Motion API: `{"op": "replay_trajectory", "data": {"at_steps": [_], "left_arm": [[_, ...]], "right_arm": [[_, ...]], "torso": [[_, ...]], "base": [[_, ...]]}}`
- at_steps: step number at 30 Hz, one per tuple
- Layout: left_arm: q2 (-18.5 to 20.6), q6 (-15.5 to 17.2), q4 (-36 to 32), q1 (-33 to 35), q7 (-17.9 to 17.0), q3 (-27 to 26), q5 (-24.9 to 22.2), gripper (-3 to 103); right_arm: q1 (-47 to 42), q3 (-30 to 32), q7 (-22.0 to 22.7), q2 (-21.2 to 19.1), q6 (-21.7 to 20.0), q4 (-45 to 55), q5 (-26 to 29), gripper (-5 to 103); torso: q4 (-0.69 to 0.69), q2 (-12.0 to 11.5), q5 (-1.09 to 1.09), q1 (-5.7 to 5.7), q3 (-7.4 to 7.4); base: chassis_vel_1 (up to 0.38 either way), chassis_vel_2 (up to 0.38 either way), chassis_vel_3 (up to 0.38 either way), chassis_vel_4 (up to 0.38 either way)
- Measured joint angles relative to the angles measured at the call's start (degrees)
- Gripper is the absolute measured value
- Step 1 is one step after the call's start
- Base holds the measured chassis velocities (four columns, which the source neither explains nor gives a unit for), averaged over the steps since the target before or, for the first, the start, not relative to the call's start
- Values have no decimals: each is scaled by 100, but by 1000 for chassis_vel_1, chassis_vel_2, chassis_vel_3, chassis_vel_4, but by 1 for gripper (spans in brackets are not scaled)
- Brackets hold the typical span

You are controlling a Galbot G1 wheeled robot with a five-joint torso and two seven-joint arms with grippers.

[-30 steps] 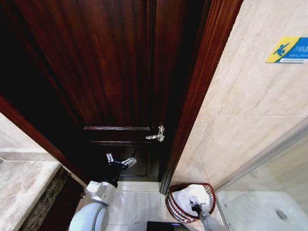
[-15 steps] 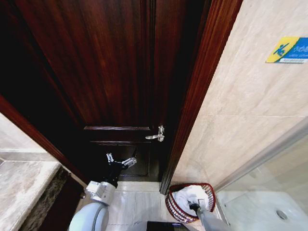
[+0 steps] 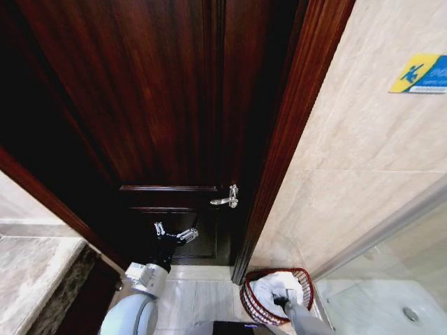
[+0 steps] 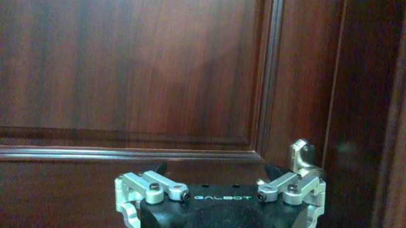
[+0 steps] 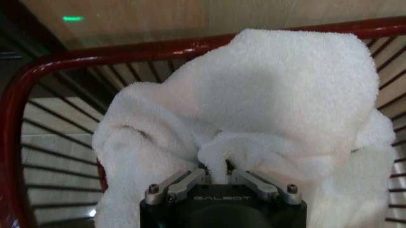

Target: Discard the used towel into the hamper.

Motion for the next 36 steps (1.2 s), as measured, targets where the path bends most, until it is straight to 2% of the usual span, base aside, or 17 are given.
{"op": "replay_trajectory", "data": {"at_steps": [8, 11, 15, 18, 19, 20, 22, 23, 24, 26, 29, 32, 33, 34, 35, 36], "left_arm": [[0, 0, 0, 1, 0, 0, 0, 100], [0, 0, 0, 2, 0, 0, 0, 100], [0, 0, 0, 1, 0, 0, 0, 100], [0, 0, 0, 1, 0, 0, 0, 100], [0, 0, 0, 1, 0, 0, 0, 100], [0, 0, 0, 1, 0, 0, 0, 100], [0, 0, 0, 1, 0, 0, 0, 100], [0, 0, 0, 1, 0, 0, 0, 100], [0, 0, 0, 1, 0, 0, 0, 100], [0, 0, 0, 1, 0, 0, 0, 100], [-1, 0, 0, 1, 0, 0, 0, 100], [0, 0, 0, 1, 0, 0, 0, 100], [0, 0, 0, 1, 0, 0, 0, 100], [0, 0, 0, 1, 0, 0, 0, 100], [0, 0, 0, 1, 0, 0, 0, 100], [0, 0, 0, 1, 0, 0, 0, 100]], "right_arm": [[-104, 7, -39, -7, -197, 82, 95, 5], [-245, -5, -57, -11, -231, 212, 162, 2], [-572, -78, -152, -37, -244, 737, 559, 16], [-889, -124, -453, -148, -31, 1236, 1211, 32], [-889, -124, -453, -148, -31, 1236, 1211, 32], [-1019, -141, -629, -211, 70, 1443, 1401, 32], [-1277, -142, -1194, -384, 471, 1861, 1839, 43], [-1379, -140, -1253, -430, 499, 2034, 1892, 49], [-1379, -140, -1253, -430, 499, 2034, 1892, 49], [-1642, -113, -1321, -536, 520, 2433, 1965, 60], [-1980, -78, -1317, -607, 604, 2895, 1970, 65], [-2442, -66, -1292, -701, 1069, 3514, 1925, 81], [-2442, -66, -1292, -701, 1069, 3514, 1925, 81], [-2623, -55, -1252, -717, 1095, 3899, 1881, 86], [-2670, -54, -1240, -718, 1095, 4017, 1876, 86], [-2737, -28, -1191, -705, 1088, 4299, 1829, 91]], "torso": [[3, 1, 1, -9, -2], [1, 3, 1, -10, -2], [0, 2, 2, -9, -2], [1, 2, 5, -5, -1], [1, 2, 5, -5, -1], [1, 2, 2, -5, -1], [3, 1, 2, -5, -1], [3, 2, 3, -5, -1], [3, 2, 3, -5, -1], [1, 2, -3, -6, -1], [2, 2, 3, -6, -1], [-1, 2, -4, -6, -1], [-1, 2, -4, -6, -1], [-1, 2, 2, -6, -1], [-1, 2, 2, -7, -1], [1, 2, -2, -7, -1]], "base": [[-19, 27, 27, -13], [0, 0, 0, 0], [0, 0, 0, 0], [0, 0, 0, 0], [0, 0, 0, 0], [0, 0, 0, 0], [0, 0, 0, 0], [0, 0, 0, 0], [0, 0, 0, 0], [0, 0, 0, 0], [0, 0, 0, 0], [0, 0, 0, 0], [0, 0, 0, 0], [0, 0, 0, 0], [0, 0, 0, 0], [0, 0, 0, 0]]}}
